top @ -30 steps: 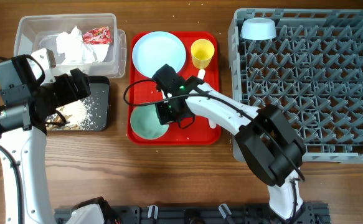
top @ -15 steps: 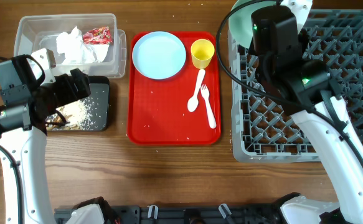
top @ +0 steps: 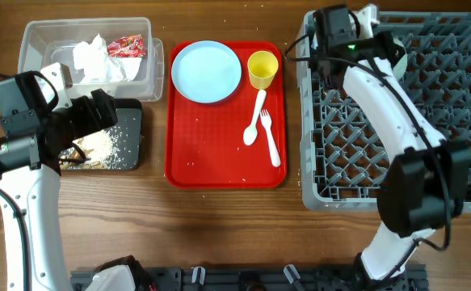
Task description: Sort waste into correct bins and load items into the dishwasher rack
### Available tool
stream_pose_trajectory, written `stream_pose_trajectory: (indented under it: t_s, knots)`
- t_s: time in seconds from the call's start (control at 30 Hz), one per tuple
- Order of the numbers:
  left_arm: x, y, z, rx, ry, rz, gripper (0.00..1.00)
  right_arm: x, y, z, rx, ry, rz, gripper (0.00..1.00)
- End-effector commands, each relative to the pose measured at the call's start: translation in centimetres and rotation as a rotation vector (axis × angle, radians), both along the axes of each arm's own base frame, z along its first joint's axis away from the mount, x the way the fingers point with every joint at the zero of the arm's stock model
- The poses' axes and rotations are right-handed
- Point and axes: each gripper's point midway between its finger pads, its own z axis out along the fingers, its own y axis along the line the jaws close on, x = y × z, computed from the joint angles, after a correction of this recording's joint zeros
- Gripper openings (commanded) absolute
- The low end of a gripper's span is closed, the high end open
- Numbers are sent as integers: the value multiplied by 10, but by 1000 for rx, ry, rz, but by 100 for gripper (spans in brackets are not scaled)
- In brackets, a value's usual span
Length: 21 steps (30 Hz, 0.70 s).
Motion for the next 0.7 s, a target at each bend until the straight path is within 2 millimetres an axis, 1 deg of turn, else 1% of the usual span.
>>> stream_pose_trajectory:
  t_s: [0.0, 0.07, 0.17, 0.23, 0.3, 0.33, 0.37, 0.43, 0.5, 0.57, 0.6, 0.63, 0.67]
  knots:
    - [1, 1, 4, 10, -14, -14, 100, 4, 0, -15, -92, 92, -4, 4]
    - [1, 1, 4, 10, -14, -14, 100, 3, 0, -26, -98, 118, -5, 4]
    - [1, 1, 4, 10, -15, -14, 100, -6, -2, -35, -112, 182, -1, 4]
    - [1, 1, 4, 10, -15, -14, 100, -7, 4, -45, -84, 214, 24, 4]
    - [1, 1, 4, 10, -14, -14, 100, -7, 15, -47, -81, 226, 52, 4]
    - [1, 1, 4, 10, -14, -14, 100, -6, 34, -47, -86, 226, 94, 4]
    - [1, 1, 4, 10, -14, -14, 100, -6, 40, -47, -89, 228, 109, 5]
    - [1, 1, 4, 10, -15, -14, 100, -7, 59, -48, -99, 243, 154, 4]
    - [1, 1, 4, 10, -14, -14, 100, -7, 72, -48, -102, 240, 184, 6]
    - [1, 1, 4, 10, -15, -14, 100, -8, 91, -48, -107, 239, 226, 20]
    - [1, 1, 4, 10, -15, -14, 100, -9, 100, -48, -110, 238, 246, 31]
    - [1, 1, 4, 10, -14, -14, 100, -10, 108, -48, -108, 239, 266, 39]
    - [1, 1, 4, 10, -14, -14, 100, -11, 123, -54, -78, 250, 308, 52]
